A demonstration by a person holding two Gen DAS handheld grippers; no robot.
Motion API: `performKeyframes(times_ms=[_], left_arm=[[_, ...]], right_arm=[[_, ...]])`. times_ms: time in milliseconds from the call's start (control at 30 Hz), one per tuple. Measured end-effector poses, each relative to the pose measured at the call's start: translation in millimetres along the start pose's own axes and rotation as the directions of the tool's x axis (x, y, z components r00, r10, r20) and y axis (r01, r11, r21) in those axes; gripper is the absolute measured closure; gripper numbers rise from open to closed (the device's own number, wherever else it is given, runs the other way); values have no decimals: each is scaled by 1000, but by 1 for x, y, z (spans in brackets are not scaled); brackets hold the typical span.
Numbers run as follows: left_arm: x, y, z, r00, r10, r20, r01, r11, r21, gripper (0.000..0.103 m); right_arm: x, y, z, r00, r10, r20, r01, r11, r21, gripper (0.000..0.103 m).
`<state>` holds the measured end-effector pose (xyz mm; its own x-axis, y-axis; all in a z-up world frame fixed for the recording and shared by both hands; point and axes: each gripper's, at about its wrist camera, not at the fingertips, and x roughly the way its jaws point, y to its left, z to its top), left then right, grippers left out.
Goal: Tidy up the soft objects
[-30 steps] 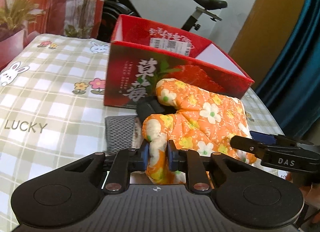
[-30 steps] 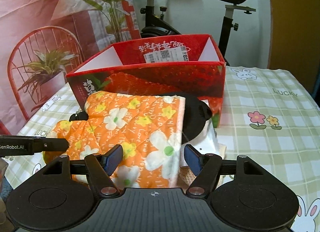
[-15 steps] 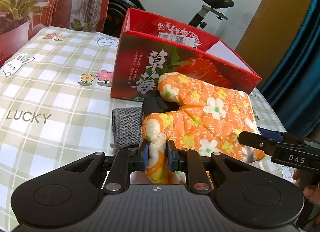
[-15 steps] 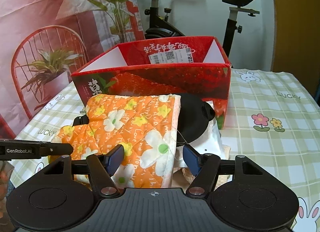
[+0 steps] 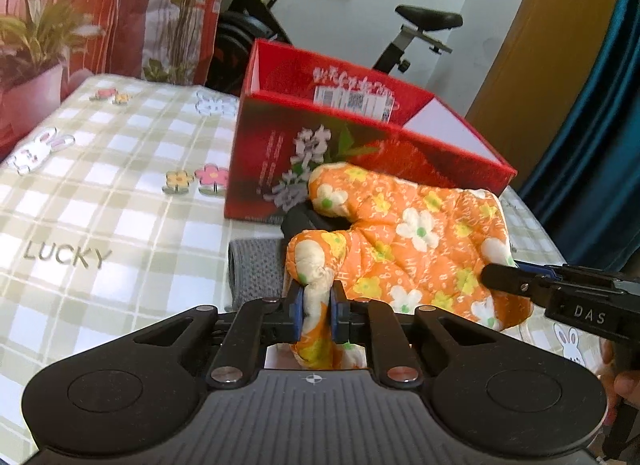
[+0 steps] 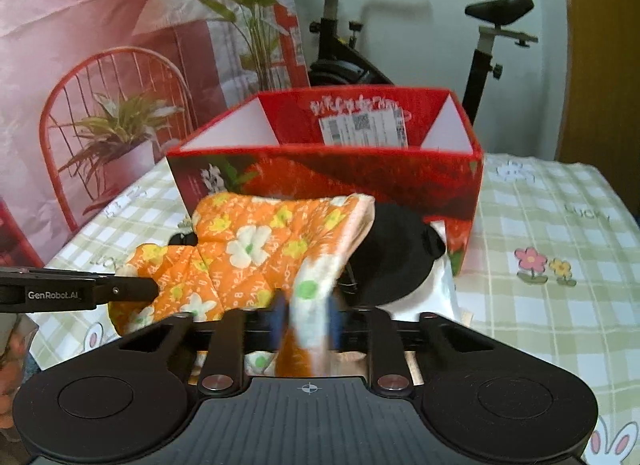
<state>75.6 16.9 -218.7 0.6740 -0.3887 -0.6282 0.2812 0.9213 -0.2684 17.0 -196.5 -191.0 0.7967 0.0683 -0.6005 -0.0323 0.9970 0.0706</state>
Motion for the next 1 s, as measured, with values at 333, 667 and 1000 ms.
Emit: performKeyframes(times_ms=[333, 667, 1000], left_arm=[[-33, -9, 24, 991, 11, 137, -17, 999, 46, 90], [-43, -21, 64, 975, -2, 223, -16, 997, 79, 90], [-31, -31, 110, 962, -16, 271, -14, 994, 109, 90]], right_arm=[[-27, 13, 28, 994, 35, 102, -29, 998, -57, 94], [-37, 11, 77, 982, 52, 180, -34, 994, -100, 94], [-18, -8, 121, 978, 60, 202, -38, 993, -114, 94]])
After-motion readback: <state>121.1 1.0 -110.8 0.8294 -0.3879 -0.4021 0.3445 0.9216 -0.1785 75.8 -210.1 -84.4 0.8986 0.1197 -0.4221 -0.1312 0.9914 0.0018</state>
